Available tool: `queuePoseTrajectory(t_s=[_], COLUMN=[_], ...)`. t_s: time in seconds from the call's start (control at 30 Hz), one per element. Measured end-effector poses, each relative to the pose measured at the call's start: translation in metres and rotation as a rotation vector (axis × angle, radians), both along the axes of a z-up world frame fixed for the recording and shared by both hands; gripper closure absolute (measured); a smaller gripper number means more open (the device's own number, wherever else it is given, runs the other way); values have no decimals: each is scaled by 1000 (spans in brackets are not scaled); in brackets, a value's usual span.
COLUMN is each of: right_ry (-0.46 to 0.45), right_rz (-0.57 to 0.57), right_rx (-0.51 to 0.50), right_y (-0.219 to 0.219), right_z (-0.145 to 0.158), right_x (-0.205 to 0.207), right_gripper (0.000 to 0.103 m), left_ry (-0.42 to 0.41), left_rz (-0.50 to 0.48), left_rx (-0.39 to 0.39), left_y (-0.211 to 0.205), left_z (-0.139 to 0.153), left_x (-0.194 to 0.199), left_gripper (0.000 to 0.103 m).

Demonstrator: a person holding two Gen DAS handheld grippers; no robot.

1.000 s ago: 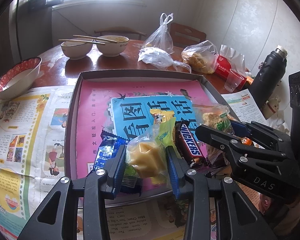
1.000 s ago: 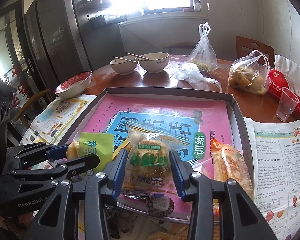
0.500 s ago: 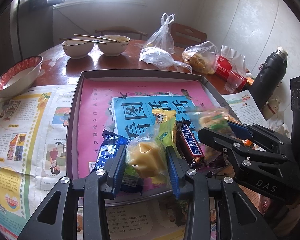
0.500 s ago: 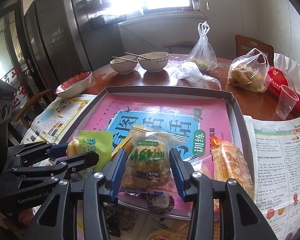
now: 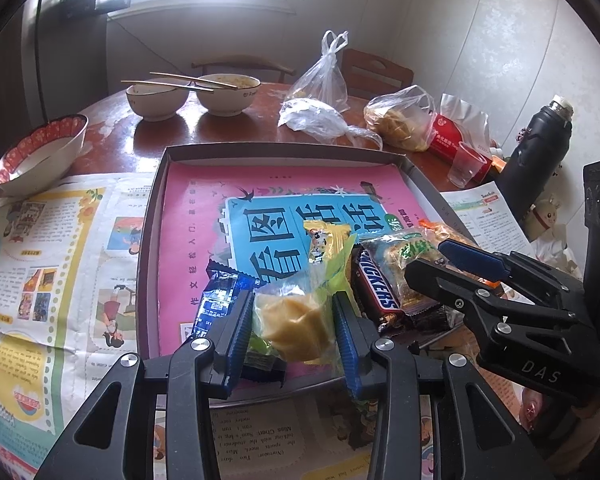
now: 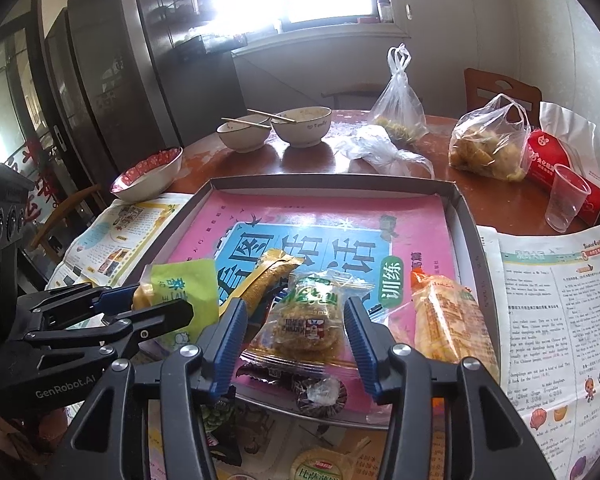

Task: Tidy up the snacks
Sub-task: 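Lower the green bag into the tray and open the left gripper while the right releases the pastry, then withdraw both grippers from the tray back toward the remaining snacks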

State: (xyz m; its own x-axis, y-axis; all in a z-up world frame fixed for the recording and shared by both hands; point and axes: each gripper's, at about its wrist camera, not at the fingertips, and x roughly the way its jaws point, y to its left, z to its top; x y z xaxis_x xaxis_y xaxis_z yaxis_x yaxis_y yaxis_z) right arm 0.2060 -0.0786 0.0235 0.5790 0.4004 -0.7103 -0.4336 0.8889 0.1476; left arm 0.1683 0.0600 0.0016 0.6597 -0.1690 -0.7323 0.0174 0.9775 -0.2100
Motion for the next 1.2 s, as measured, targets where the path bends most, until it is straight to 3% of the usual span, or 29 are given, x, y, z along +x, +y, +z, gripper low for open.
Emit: queuePoseTrajectory(t_s=[0.63, 0.9, 1.2], right_ry=[-19, -64, -97], right_rz=[-68, -66, -62], right_rx=[-8, 32, 47], right_y=[-15, -26, -36], right_z=[4, 19, 32], right_x=[1, -13, -33], right_gripper=[52, 44, 40], left_ry=[-23, -65, -109], left_rz=[9, 25, 40], left_rx=[-11, -23, -49], left_y=[2, 8, 15], left_z=[7, 20, 35], left_x=[-5, -15, -33], left_gripper=[55, 40, 34])
